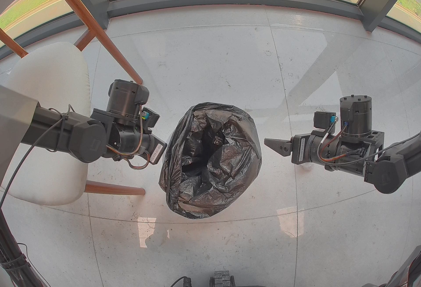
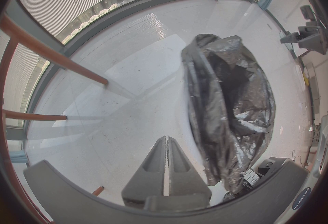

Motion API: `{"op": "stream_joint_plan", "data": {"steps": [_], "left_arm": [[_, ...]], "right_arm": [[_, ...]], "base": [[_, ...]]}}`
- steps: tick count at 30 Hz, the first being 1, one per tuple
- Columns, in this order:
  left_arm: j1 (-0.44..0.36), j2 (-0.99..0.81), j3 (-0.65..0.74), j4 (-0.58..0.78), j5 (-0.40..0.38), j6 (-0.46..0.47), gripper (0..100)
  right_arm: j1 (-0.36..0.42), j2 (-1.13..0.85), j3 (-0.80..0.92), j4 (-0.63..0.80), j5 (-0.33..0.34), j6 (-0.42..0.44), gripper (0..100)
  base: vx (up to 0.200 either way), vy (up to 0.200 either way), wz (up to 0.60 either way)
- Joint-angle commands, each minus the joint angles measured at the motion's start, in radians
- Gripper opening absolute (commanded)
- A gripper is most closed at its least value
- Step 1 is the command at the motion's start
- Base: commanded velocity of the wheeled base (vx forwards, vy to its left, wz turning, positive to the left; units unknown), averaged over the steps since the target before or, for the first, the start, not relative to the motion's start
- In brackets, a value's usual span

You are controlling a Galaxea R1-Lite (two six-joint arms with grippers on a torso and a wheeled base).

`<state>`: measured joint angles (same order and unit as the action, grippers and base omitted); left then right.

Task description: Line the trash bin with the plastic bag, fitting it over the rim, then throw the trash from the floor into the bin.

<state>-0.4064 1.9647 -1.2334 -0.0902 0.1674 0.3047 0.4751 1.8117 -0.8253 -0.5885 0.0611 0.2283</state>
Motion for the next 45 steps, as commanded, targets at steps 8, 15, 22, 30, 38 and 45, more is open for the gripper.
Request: {"op": "stream_joint_plan", "data": {"steps": [8, 15, 22, 30, 38, 45], "left_arm": [[-0.026, -0.018, 0.003, 0.007, -0.005, -0.022, 0], [-0.092, -0.032, 0.003, 0.009, 0.0, -0.045, 100], [-0.097, -0.018, 0.017, 0.0, 0.01, -0.055, 100], [-0.097, 0.069, 0.017, -0.079, 0.034, -0.061, 100], [-0.092, 0.1, 0.012, -0.097, 0.038, -0.058, 0], [-0.089, 0.077, -0.009, -0.091, 0.046, -0.05, 0]], "right_arm": [[-0.003, -0.006, 0.008, -0.001, 0.0, 0.002, 100], [-0.004, -0.006, 0.009, -0.001, -0.003, -0.001, 100], [-0.004, -0.023, 0.04, -0.001, -0.003, -0.001, 100], [-0.004, -0.023, 0.043, -0.001, -0.001, -0.001, 100], [-0.012, -0.023, 0.046, -0.001, 0.002, -0.001, 100], [-0.013, -0.018, 0.046, -0.001, 0.002, -0.001, 100]], "base": [[0.0, 0.0, 0.0], [0.0, 0.0, 0.0], [0.0, 0.0, 0.0], [0.0, 0.0, 0.0], [0.0, 0.0, 0.0], [0.0, 0.0, 0.0]]}}
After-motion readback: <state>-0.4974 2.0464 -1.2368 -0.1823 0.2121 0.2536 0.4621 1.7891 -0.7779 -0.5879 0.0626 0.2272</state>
